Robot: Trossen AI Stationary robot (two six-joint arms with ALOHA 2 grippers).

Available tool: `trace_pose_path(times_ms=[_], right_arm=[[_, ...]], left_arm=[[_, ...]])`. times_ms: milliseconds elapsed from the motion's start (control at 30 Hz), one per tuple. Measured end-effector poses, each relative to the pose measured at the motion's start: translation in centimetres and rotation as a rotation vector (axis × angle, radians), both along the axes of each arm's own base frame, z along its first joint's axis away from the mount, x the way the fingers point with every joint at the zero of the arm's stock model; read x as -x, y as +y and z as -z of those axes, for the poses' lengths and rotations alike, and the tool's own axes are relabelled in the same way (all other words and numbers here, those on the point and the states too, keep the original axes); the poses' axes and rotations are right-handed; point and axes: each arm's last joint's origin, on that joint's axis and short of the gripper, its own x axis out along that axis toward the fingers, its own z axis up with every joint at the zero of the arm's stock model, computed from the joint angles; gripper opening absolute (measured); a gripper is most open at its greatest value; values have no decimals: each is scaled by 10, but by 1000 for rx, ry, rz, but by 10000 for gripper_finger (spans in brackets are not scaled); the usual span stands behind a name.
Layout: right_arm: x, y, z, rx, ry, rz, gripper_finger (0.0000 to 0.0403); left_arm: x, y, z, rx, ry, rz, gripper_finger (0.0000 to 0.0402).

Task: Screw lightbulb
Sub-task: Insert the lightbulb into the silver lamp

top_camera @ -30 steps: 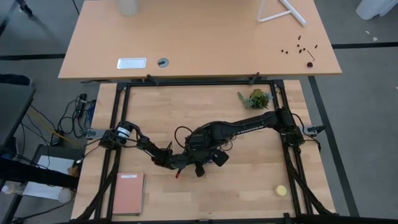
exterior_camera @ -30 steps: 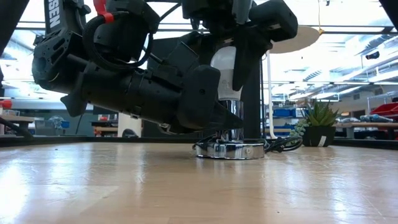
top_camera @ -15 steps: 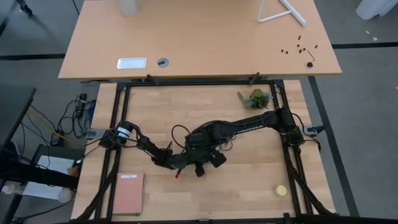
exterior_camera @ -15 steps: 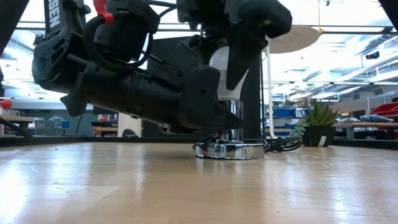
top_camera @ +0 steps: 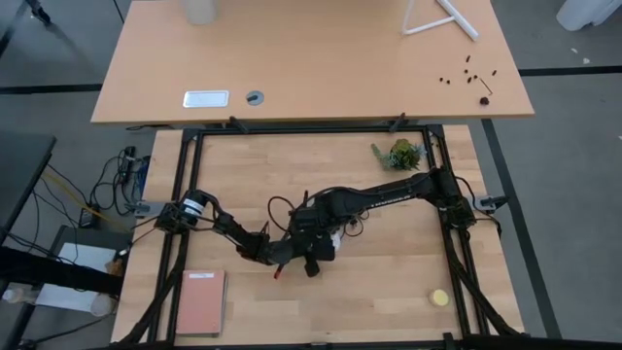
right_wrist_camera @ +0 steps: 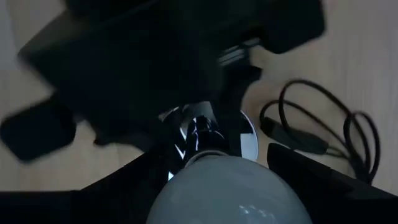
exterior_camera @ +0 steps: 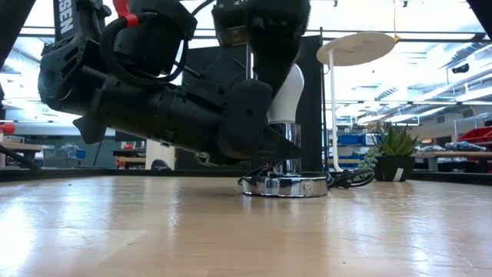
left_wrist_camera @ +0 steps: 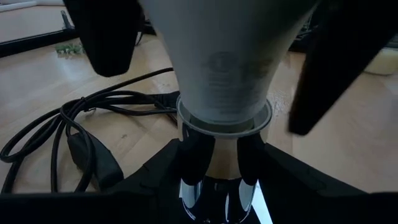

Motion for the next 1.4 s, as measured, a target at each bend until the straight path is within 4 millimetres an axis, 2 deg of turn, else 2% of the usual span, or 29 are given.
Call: trace_pose_path(times_ms=[267, 367, 467, 633, 900, 1200, 1400], right_arm=[[1, 1, 0, -30, 5, 304, 269], [2, 1, 0, -25, 2, 339, 270], [1, 1, 0, -17, 2, 303, 275], [0, 2, 0, -17, 1, 77, 306], [2, 9, 0, 19, -4, -354, 392], [9, 20, 1, 188, 44, -900, 383], [10, 22, 1, 314, 73, -1124, 378]], left_arm=[[0, -1, -1, 9, -9, 7, 184], [0, -1, -1, 8, -8, 5, 184], [0, 0, -1, 7, -8, 2, 184], [0, 0, 0, 2, -4, -1, 184], [0, 0, 0, 5, -5, -2, 184], [0, 0, 0, 4, -5, -1, 184], [0, 0, 0, 5, -6, -1, 184]])
